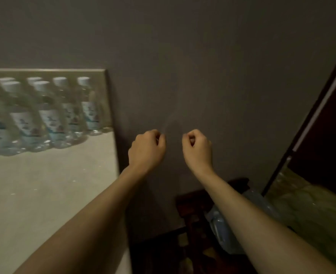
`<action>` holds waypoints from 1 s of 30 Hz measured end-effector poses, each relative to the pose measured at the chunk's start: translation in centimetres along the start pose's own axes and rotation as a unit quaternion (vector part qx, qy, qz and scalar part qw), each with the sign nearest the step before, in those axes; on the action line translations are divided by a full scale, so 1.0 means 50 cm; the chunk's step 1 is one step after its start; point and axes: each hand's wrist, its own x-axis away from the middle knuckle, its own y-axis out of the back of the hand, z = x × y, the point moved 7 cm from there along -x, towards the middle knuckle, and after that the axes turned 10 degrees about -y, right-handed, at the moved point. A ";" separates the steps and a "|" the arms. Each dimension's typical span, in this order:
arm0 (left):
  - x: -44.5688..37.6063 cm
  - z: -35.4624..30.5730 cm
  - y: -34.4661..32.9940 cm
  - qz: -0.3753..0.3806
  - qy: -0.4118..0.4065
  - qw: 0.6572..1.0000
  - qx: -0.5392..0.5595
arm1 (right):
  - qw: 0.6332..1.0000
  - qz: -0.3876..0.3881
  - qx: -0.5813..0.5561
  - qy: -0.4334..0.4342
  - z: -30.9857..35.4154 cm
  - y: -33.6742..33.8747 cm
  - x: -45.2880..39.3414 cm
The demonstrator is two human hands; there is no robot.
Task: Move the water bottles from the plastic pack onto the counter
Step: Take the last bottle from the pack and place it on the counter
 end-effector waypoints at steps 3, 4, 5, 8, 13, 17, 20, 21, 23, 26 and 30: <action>0.000 -0.090 -0.113 0.043 -0.010 0.999 0.011 | 0.999 -0.003 0.017 -0.029 -0.110 0.091 -0.038; 0.000 -0.117 -0.149 0.061 -0.015 0.998 0.013 | 0.999 -0.004 0.021 -0.041 -0.146 0.118 -0.051; 0.000 -0.141 -0.184 0.077 -0.020 0.997 0.012 | 0.998 -0.005 0.024 -0.052 -0.182 0.143 -0.064; 0.002 -0.194 -0.291 0.111 -0.034 0.993 0.018 | 0.996 -0.011 0.038 -0.083 -0.282 0.201 -0.094; 0.006 -0.231 -0.483 0.187 -0.030 0.981 0.032 | 0.989 0.006 0.044 -0.144 -0.439 0.248 -0.128; -0.004 -0.221 -0.657 0.257 0.006 0.965 0.044 | 0.977 0.055 0.067 -0.194 -0.577 0.261 -0.163; -0.009 -0.202 -0.792 0.306 0.045 0.950 0.047 | 0.965 0.082 0.090 -0.234 -0.679 0.267 -0.199; -0.007 -0.192 -0.835 0.323 0.060 0.943 0.049 | 0.957 0.099 0.099 -0.252 -0.715 0.264 -0.209; 0.008 -0.168 -0.912 0.362 0.092 0.925 0.063 | 0.935 0.154 0.119 -0.295 -0.787 0.243 -0.221; 0.045 -0.114 -1.008 0.410 0.144 0.899 0.054 | 0.891 0.239 0.141 -0.358 -0.893 0.205 -0.219; 0.103 -0.028 -1.077 0.440 0.216 0.871 0.011 | 0.844 0.315 0.179 -0.396 -1.001 0.152 -0.193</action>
